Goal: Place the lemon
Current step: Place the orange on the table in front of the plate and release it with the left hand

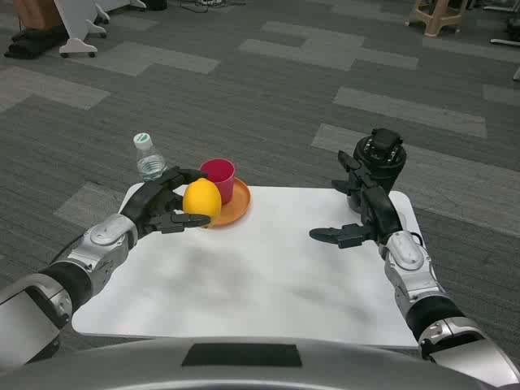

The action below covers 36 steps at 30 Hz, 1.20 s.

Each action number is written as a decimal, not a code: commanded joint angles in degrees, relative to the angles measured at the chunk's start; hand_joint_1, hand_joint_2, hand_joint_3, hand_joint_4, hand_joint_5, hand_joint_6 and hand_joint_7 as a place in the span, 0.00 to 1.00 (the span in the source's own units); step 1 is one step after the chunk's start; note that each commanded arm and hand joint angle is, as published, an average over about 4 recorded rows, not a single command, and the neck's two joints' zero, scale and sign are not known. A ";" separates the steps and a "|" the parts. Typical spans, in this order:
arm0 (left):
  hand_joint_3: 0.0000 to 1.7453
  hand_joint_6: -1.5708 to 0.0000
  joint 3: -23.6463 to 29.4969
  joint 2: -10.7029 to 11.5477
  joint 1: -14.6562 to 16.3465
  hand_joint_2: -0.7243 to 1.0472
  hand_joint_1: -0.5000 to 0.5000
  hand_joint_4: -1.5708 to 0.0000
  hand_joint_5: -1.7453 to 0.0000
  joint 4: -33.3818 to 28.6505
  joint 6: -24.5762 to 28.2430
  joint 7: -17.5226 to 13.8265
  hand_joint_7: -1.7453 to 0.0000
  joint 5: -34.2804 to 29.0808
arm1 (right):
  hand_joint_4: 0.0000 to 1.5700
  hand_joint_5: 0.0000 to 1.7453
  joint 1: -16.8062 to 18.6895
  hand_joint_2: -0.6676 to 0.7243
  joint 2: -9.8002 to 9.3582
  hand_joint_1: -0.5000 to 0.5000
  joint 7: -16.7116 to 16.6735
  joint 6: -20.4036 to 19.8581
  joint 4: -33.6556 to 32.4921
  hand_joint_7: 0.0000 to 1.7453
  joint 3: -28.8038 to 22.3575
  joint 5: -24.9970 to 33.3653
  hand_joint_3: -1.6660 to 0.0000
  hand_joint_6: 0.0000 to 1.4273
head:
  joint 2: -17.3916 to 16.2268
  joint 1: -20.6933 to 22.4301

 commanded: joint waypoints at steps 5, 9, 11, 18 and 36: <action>0.05 0.63 0.68 0.70 0.33 0.98 1.00 0.02 0.00 0.05 -0.51 -0.13 0.36 -0.95 | 0.00 0.47 -1.65 0.32 -0.47 0.58 -0.09 -0.11 -0.18 0.06 0.63 0.45 0.71 0.00 | 0.36 0.81; 0.04 0.63 0.61 0.73 0.26 0.98 1.00 0.02 0.00 0.05 -0.51 -0.13 0.36 -0.95 | 0.00 0.47 -1.74 0.32 -0.47 0.58 -0.09 -0.11 -0.09 0.08 0.69 0.45 0.71 0.00 | 0.37 0.82; 0.04 0.63 0.54 0.73 0.24 0.96 1.00 0.02 0.00 0.05 -0.51 -0.13 0.36 -0.95 | 0.00 0.46 -1.74 0.32 -0.47 0.58 -0.09 -0.11 -0.07 0.07 0.72 0.45 0.71 0.00 | 0.37 0.82; 0.05 0.63 -1.57 0.84 -0.42 0.95 1.00 0.02 0.00 0.58 -0.47 0.06 0.36 -0.95 | 0.00 0.44 -1.83 0.32 -0.47 0.58 -0.06 -0.11 -0.07 0.07 0.78 0.52 0.71 0.00 | 0.06 1.09; 0.05 0.62 -17.17 -0.29 -5.06 0.98 1.00 0.02 0.00 8.38 5.35 1.14 0.36 2.61 | 0.00 0.46 -1.83 0.32 -0.38 0.58 -0.09 -0.11 0.02 0.08 0.96 0.54 0.71 0.00 | -1.48 2.08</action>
